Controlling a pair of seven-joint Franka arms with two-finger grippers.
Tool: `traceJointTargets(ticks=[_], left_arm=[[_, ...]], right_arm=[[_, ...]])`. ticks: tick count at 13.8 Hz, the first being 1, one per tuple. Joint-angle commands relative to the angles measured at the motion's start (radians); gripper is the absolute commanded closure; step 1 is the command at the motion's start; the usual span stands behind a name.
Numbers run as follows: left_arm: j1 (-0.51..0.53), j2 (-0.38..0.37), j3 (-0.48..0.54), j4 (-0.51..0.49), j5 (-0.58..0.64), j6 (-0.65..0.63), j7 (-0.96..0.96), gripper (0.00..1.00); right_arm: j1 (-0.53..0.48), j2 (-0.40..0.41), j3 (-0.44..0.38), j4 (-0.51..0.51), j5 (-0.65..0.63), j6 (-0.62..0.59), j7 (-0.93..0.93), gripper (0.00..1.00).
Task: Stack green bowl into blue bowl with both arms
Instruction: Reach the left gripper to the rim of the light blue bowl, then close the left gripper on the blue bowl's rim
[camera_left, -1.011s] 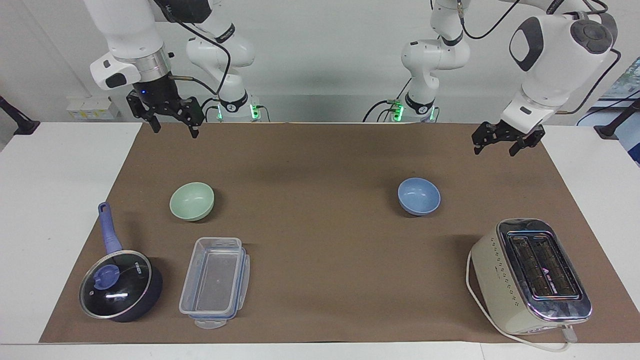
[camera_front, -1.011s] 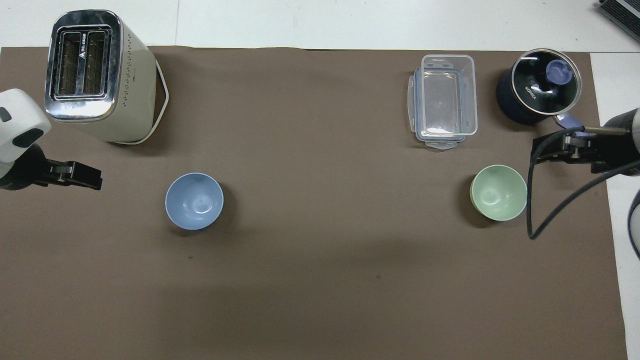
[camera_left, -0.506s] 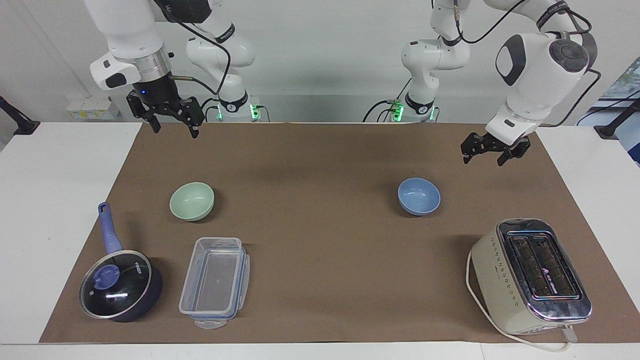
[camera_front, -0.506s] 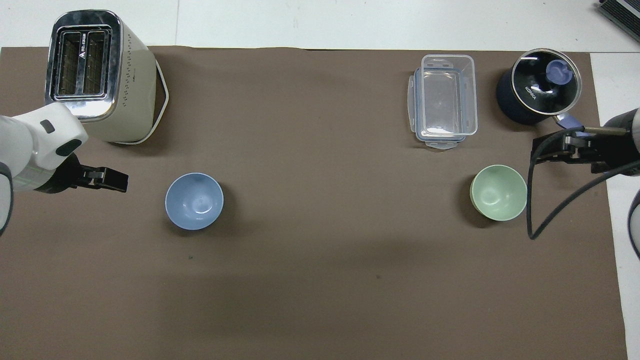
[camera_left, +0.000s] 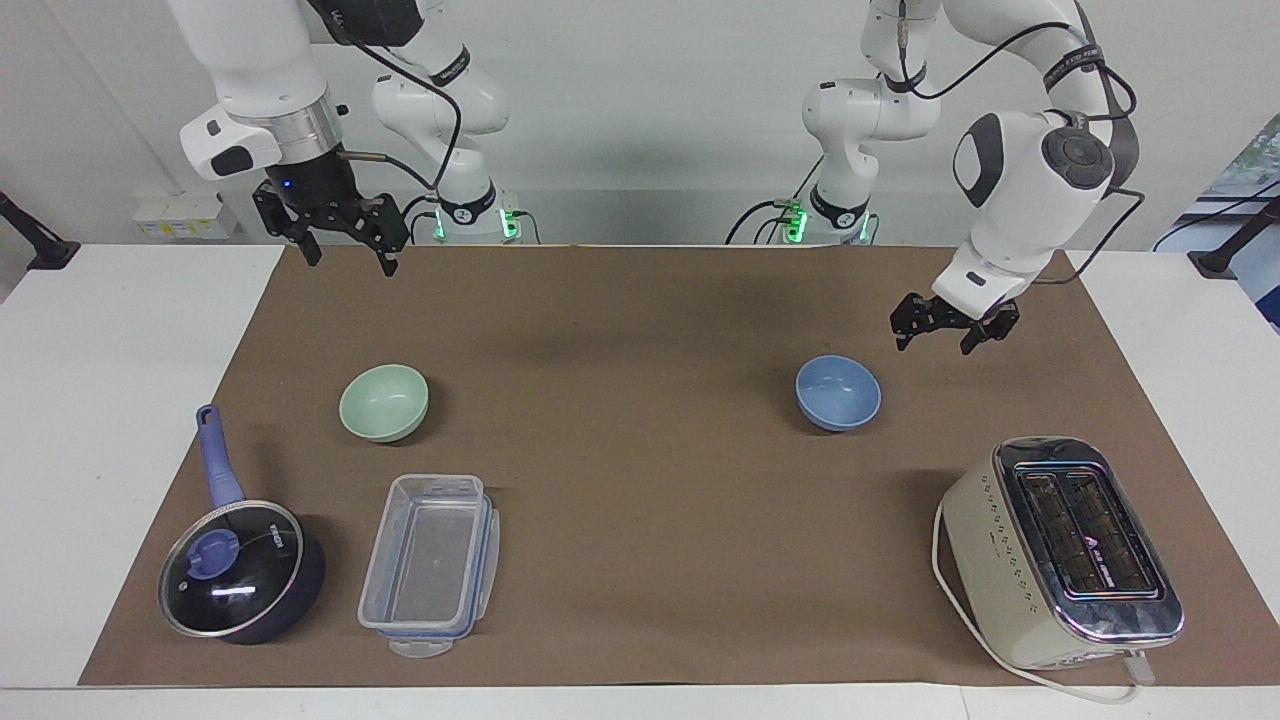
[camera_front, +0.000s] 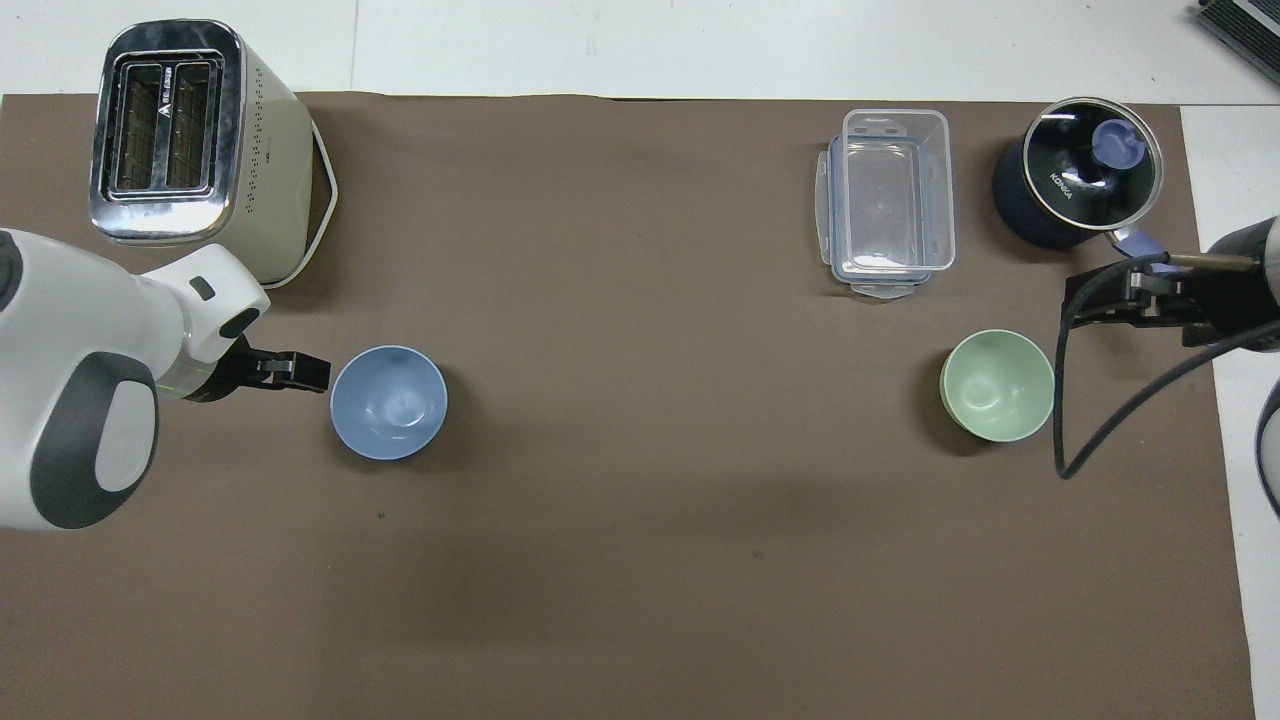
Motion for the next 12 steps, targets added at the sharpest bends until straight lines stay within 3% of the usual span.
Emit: traceJointTargets(ticks=[1, 11, 12], left_arm=[[-0.036, -0.003, 0.013, -0.094, -0.045, 0.136, -0.029, 0.00], [-0.085, 0.060, 0.013, -0.250, -0.073, 0.377, -0.026, 0.00], [-0.085, 0.060, 0.013, -0.252, -0.088, 0.377, -0.026, 0.28]], right_arm=[[-0.011, 0.002, 0.001, 0.012, 0.005, -0.011, -0.023, 0.00], [-0.012, 0.004, 0.000, 0.012, 0.005, -0.011, -0.023, 0.00], [-0.012, 0.004, 0.000, 0.012, 0.005, -0.010, -0.023, 0.00]])
